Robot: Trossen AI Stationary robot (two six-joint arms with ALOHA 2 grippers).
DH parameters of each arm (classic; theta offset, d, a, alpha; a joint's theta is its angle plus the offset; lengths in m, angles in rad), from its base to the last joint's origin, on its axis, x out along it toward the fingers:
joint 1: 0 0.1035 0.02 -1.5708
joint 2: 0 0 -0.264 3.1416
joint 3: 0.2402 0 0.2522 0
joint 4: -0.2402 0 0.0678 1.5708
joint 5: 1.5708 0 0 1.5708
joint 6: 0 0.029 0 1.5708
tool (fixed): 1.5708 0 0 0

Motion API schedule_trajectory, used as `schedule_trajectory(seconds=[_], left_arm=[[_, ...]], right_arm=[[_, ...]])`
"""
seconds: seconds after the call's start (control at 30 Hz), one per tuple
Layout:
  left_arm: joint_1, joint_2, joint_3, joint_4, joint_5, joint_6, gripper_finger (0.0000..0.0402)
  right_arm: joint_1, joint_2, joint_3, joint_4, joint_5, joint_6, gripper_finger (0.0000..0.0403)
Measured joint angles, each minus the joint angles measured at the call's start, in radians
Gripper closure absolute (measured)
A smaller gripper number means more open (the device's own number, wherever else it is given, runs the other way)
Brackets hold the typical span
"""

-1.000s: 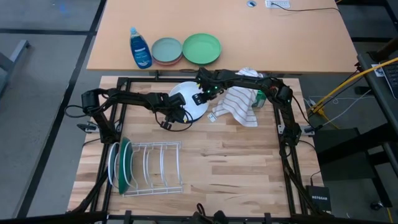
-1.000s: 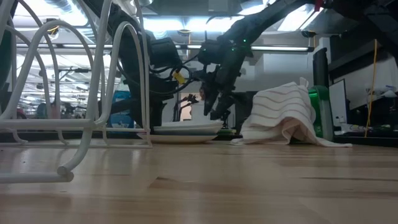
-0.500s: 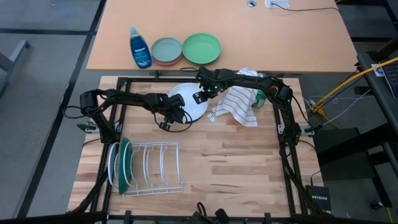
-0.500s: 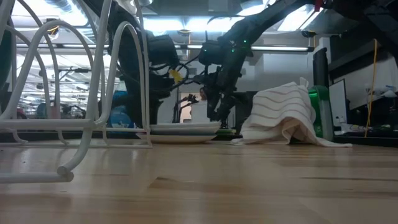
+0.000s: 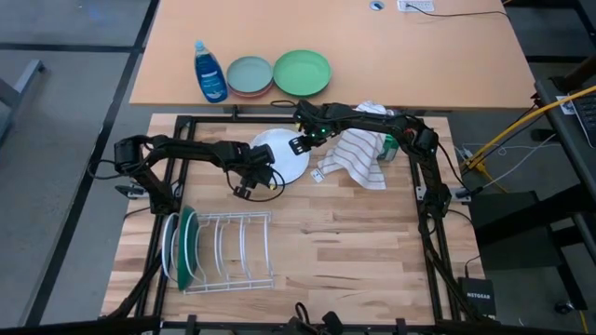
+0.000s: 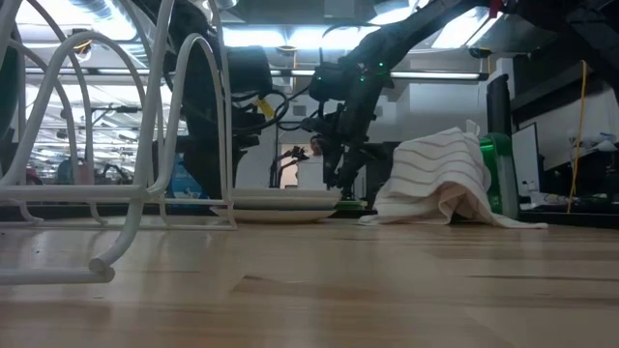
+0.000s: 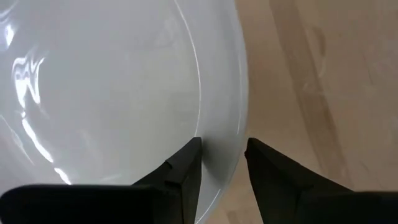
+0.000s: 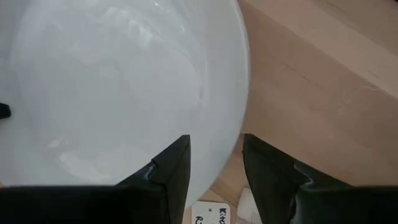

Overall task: Sort dishes
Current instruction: Put the white plate in the white dish rack

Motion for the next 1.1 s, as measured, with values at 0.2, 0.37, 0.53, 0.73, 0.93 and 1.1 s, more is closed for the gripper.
schedule_trajectory(seconds=[0.2, 0.37, 0.53, 0.73, 0.93, 1.1], left_arm=[[-0.021, 0.0, 0.001, -0.003, -0.004, -0.02, 0.0291], [-0.025, -0.001, 0.002, -0.003, -0.021, -0.024, 0.0315], [-0.025, -0.001, 0.002, -0.005, -0.049, -0.035, 0.0334], [-0.025, -0.002, 0.002, -0.004, -0.053, -0.047, 0.0344], [-0.026, -0.008, 0.002, -0.003, -0.064, -0.077, 0.0345], [-0.025, -0.057, 0.001, -0.01, -0.065, -0.09, 0.0347]], right_arm=[[0.0, 0.0, 0.0, 0.0, 0.001, 0.0, 0.0253], [0.0, 0.001, 0.0, 0.0, 0.002, -0.005, 0.0253], [0.0, 0.001, 0.0, 0.0, 0.002, -0.006, 0.0253], [0.0, 0.001, 0.0, 0.0, 0.002, -0.007, 0.0253], [0.0, 0.001, 0.0, 0.0, 0.002, -0.01, 0.0253], [0.0, 0.001, -0.001, 0.001, -0.001, -0.076, 0.0253]])
